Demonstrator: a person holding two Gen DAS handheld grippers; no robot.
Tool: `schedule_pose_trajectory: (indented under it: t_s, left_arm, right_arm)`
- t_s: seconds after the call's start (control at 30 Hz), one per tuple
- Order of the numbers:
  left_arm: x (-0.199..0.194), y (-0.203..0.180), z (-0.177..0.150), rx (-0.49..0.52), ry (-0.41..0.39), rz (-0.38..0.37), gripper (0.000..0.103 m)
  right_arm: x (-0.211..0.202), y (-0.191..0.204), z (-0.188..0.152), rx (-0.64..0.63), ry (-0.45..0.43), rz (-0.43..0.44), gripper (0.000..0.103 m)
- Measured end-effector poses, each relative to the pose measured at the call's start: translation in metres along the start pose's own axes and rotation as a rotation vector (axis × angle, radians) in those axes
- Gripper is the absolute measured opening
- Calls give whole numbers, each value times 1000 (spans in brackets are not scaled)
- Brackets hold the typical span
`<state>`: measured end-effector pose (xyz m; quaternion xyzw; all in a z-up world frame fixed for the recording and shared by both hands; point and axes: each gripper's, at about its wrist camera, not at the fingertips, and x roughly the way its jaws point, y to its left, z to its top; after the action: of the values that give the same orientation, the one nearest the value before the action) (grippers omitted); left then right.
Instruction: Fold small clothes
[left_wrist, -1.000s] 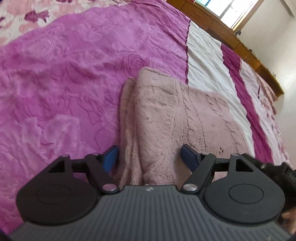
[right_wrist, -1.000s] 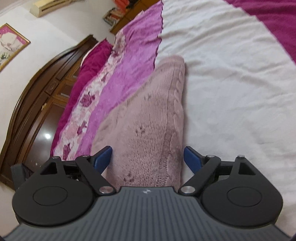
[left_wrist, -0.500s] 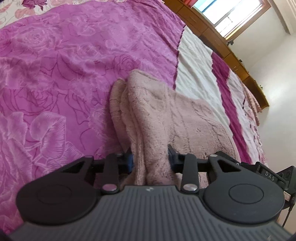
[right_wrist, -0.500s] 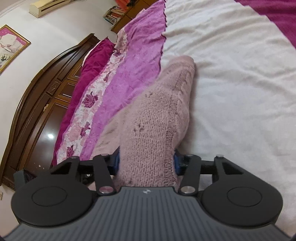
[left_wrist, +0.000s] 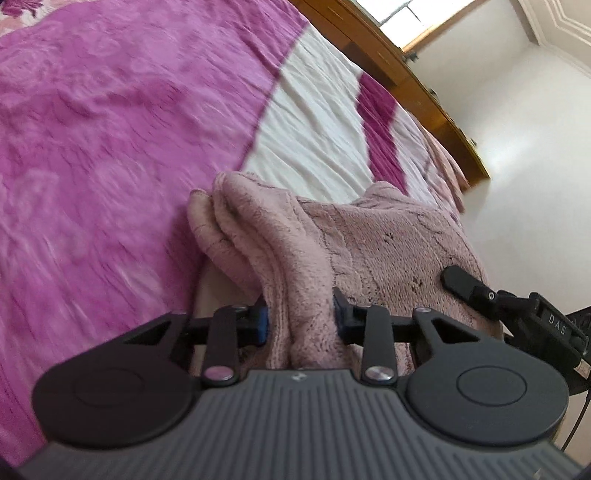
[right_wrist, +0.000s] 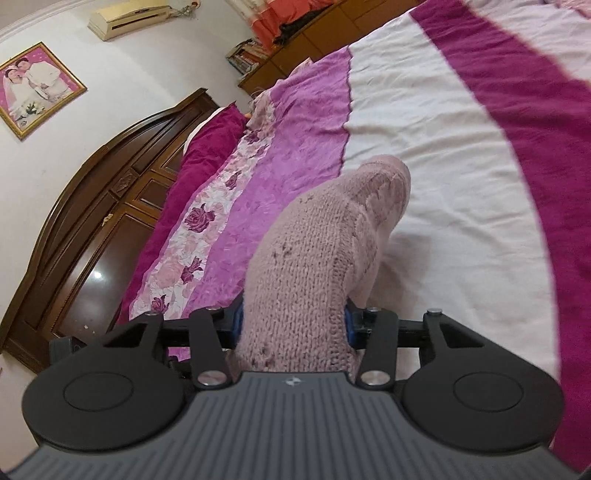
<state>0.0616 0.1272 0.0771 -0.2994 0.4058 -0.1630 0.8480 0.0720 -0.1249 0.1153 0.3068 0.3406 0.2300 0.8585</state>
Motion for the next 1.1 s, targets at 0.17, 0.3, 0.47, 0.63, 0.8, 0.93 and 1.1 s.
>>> schedule_pose_trajectory:
  t_s: [0.17, 0.3, 0.47, 0.63, 0.8, 0.93, 1.1]
  left_arm:
    - [-2, -27, -34, 30, 49, -17, 34]
    - [1, -42, -67, 104, 77, 18, 34]
    - [12, -54, -102, 282, 74, 173, 36]
    - [15, -50, -114, 356, 52, 246, 45]
    - [11, -44, -118, 322, 33, 267, 57]
    - [4, -46, -122, 319, 14, 295, 64]
    - [-13, -55, -126, 326, -14, 328, 64]
  right_arm:
    - [-60, -13, -26, 17, -35, -41, 52]
    - [-92, -36, -59, 51, -42, -75, 52]
    - [-96, -71, -96, 71, 6, -160, 53]
    - [-92, -92, -125, 34, 7, -220, 59]
    - [-94, -97, -142, 40, -32, -227, 72]
    - [-100, -95, -147, 35, -42, -227, 73]
    - [-115, -77, -147, -32, -79, -253, 73]
